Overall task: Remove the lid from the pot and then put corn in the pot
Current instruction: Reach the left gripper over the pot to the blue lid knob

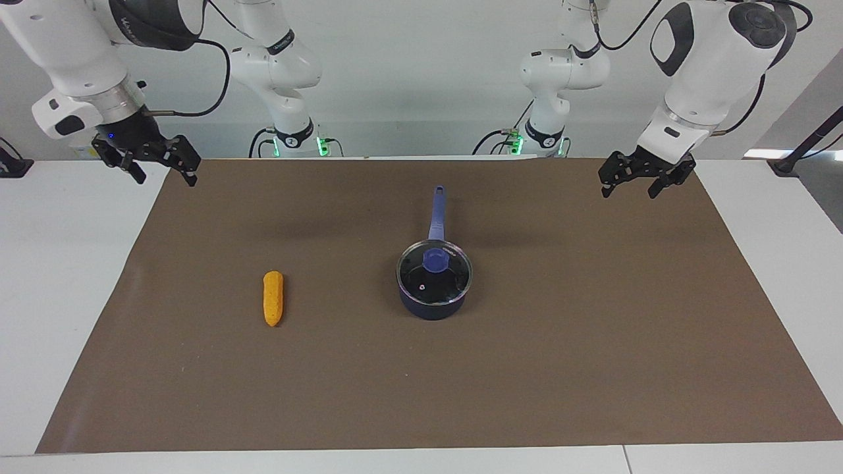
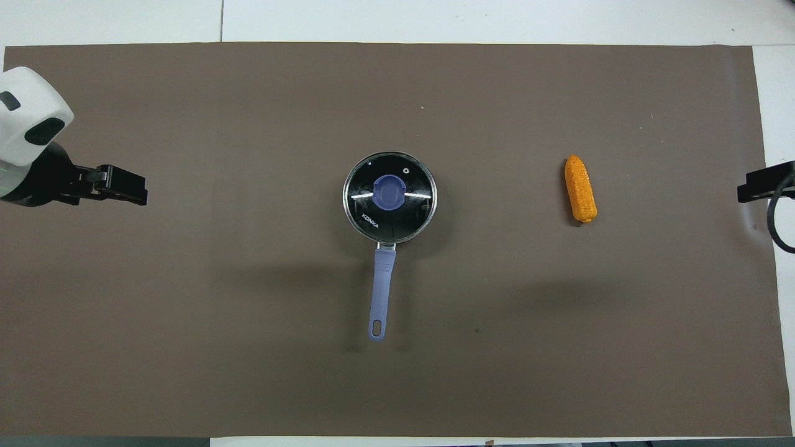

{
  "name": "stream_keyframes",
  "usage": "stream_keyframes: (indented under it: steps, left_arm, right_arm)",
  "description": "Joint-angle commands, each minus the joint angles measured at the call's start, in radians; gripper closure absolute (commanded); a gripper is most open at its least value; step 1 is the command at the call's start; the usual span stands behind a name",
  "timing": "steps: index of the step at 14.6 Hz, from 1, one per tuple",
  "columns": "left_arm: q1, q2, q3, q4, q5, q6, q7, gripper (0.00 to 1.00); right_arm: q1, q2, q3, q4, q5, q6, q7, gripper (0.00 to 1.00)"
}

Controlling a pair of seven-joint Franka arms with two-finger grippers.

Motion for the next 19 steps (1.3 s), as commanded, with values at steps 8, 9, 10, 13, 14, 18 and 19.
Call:
stream_keyframes:
  steps: [8, 9, 10, 13, 14, 18, 19]
  left_arm:
    - [-0.007, -0.013, 0.002, -0.014, 0.005, 0.004, -0.01, 0.0]
    - [-0.008, -0.013, 0.001, -0.014, 0.005, 0.004, -0.008, 0.0]
    - [-0.008, -0.015, -0.002, -0.015, 0.005, 0.004, -0.008, 0.0]
    - [-0.052, -0.009, -0.01, -0.017, -0.015, 0.041, -0.011, 0.0]
    - [-0.086, 0.0, -0.009, -0.012, -0.016, 0.048, -0.017, 0.0]
    - [-0.215, 0.059, -0.01, 0.008, -0.055, 0.117, -0.153, 0.0]
    - [-0.261, 0.089, -0.009, 0.017, -0.055, 0.139, -0.184, 0.0]
  right_arm:
    - [-0.017, -0.015, 0.014, -0.02, 0.016, 0.01, 0.017, 0.0]
    - [-0.017, -0.015, 0.014, -0.02, 0.015, 0.01, 0.017, 0.0]
    - [-0.017, -0.015, 0.014, -0.02, 0.015, 0.01, 0.017, 0.0]
    - [-0.017, -0.015, 0.014, -0.02, 0.015, 0.01, 0.017, 0.0]
    - [-0.017, -0.015, 0.014, -0.02, 0.015, 0.01, 0.017, 0.0]
    - [-0.017, -0.015, 0.014, -0.02, 0.016, 0.01, 0.017, 0.0]
    - [-0.017, -0.015, 0.014, -0.02, 0.015, 0.01, 0.017, 0.0]
